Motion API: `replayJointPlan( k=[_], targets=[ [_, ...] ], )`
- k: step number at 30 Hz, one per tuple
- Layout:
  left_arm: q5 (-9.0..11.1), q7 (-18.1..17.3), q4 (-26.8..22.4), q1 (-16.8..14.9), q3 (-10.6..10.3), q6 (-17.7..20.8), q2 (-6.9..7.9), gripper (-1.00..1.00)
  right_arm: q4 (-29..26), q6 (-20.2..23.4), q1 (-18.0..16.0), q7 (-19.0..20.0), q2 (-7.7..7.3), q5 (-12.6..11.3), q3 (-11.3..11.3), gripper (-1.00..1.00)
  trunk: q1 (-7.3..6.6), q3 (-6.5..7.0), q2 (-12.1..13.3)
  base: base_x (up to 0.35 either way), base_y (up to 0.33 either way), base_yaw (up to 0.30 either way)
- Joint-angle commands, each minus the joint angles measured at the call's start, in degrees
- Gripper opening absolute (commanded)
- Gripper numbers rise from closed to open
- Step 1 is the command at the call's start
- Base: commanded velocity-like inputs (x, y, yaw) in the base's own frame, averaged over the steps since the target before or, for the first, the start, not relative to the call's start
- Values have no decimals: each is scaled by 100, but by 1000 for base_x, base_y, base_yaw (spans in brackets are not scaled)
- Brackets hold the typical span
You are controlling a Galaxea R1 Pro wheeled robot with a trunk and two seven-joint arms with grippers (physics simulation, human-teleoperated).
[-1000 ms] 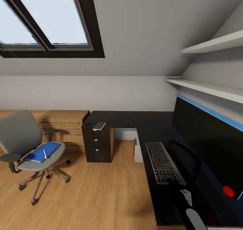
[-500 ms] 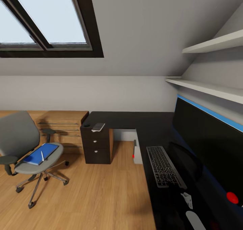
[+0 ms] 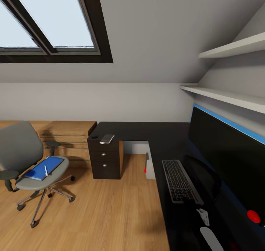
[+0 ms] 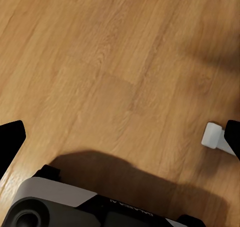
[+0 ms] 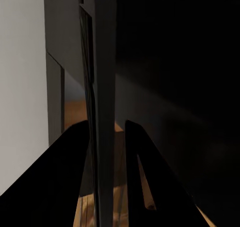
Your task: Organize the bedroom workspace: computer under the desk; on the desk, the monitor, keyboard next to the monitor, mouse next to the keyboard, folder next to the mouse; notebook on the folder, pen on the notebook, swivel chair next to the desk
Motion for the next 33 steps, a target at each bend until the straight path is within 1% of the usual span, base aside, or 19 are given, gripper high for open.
replayJointPlan(
  k=[1,4,8,12,18,25,33],
  targets=[
    [29,37,-13,-1,-8,17,2,100,161,-16,-103,-224,-5,-68,2,-100,1,-8,-4,0,0,0],
    [27,37,-13,-1,-8,17,1,100,468,-20,-312,-216,-17,-42,8,-100,1,-8,-4,0,0,0],
    [25,37,-13,-1,-8,17,1,100,614,-21,-408,-212,-22,29,9,-100,1,-8,-4,0,0,0],
    [28,37,-13,-1,-8,17,3,100,638,-21,-424,-212,-28,53,9,-100,1,-8,-4,7,0,0],
    [25,37,-13,-1,-8,17,1,100,643,-21,-427,-211,-31,58,9,-100,1,-8,-4,144,0,0],
    [27,37,-13,-1,-8,17,3,100,643,-21,-427,-211,-53,58,9,-100,1,-8,-4,19,-1,0],
    [25,37,-13,-1,-8,15,4,100,643,-21,-427,-211,-58,58,9,-100,1,-8,-4,74,-78,0]
  ],
)
